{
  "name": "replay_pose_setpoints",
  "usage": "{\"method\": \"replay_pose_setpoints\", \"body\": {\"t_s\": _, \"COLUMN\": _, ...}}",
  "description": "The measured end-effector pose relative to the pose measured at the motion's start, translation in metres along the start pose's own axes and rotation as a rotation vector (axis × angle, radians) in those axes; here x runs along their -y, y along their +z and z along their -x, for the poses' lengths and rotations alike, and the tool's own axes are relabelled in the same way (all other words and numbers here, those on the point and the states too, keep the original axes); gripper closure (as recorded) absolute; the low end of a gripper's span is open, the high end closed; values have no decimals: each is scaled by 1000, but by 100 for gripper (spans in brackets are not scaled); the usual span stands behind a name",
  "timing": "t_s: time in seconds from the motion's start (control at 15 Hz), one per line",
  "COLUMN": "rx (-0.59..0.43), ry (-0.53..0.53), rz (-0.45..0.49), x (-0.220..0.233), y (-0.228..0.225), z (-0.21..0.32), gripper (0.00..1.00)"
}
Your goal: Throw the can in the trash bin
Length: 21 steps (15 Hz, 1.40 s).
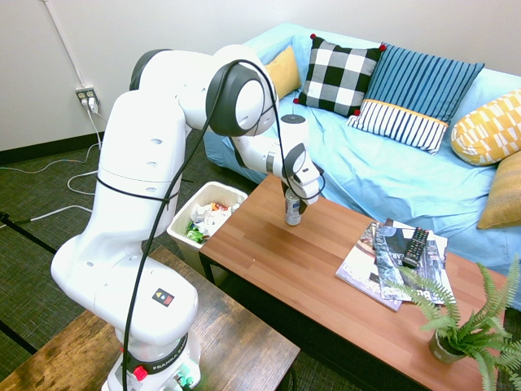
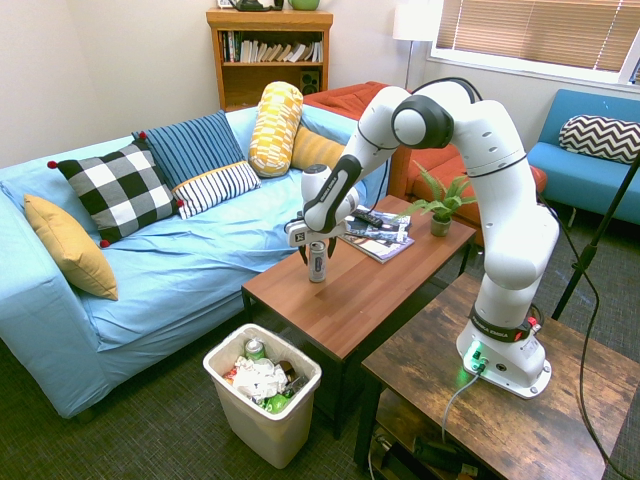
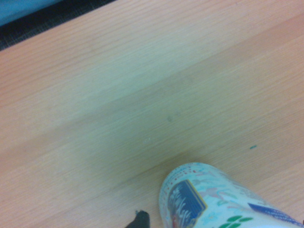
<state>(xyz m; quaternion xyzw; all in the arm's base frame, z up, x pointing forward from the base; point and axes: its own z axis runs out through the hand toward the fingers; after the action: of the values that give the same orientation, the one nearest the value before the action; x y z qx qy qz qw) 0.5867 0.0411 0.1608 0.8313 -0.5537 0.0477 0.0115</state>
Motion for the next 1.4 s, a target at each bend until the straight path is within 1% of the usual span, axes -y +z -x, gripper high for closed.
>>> {"method": "replay_pose_setpoints", "body": {"t_s": 0.27, "rx": 2, "ry": -10, "rz": 2, "x": 1, "y": -1, "z": 3, "gripper": 100}}
{"method": "replay_pose_setpoints", "body": {"t_s": 0.4, "rx": 1, "ry": -21, "rz": -4, "x": 3, "y": -8, "z": 2, "gripper": 100}}
{"method": "replay_pose_setpoints", "body": {"t_s": 0.53, "rx": -7, "ry": -51, "rz": -29, "x": 11, "y": -33, "z": 11, "gripper": 100}}
{"method": "replay_pose_setpoints", "body": {"t_s": 0.6, "rx": -16, "ry": -83, "rz": -46, "x": 19, "y": -53, "z": 26, "gripper": 100}}
{"method": "replay_pose_setpoints", "body": {"t_s": 0.67, "rx": -34, "ry": -131, "rz": -65, "x": 30, "y": -78, "z": 52, "gripper": 100}}
{"method": "replay_pose_setpoints", "body": {"t_s": 0.8, "rx": -70, "ry": -220, "rz": -87, "x": 47, "y": -115, "z": 129, "gripper": 100}}
{"method": "replay_pose_setpoints", "body": {"t_s": 0.87, "rx": -79, "ry": -265, "rz": -90, "x": 52, "y": -121, "z": 177, "gripper": 100}}
{"method": "replay_pose_setpoints", "body": {"t_s": 0.93, "rx": -86, "ry": -306, "rz": -85, "x": 55, "y": -118, "z": 217, "gripper": 100}}
{"method": "replay_pose_setpoints", "body": {"t_s": 1.07, "rx": -93, "ry": -370, "rz": -64, "x": 58, "y": -88, "z": 283, "gripper": 100}}
{"method": "replay_pose_setpoints", "body": {"t_s": 1.13, "rx": -94, "ry": -393, "rz": -51, "x": 60, "y": -68, "z": 307, "gripper": 100}}
{"method": "replay_pose_setpoints", "body": {"t_s": 1.33, "rx": -98, "ry": -437, "rz": -9, "x": 57, "y": -13, "z": 355, "gripper": 100}}
{"method": "replay_pose_setpoints", "body": {"t_s": 1.4, "rx": -103, "ry": -441, "rz": 2, "x": 55, "y": 1, "z": 363, "gripper": 0}}
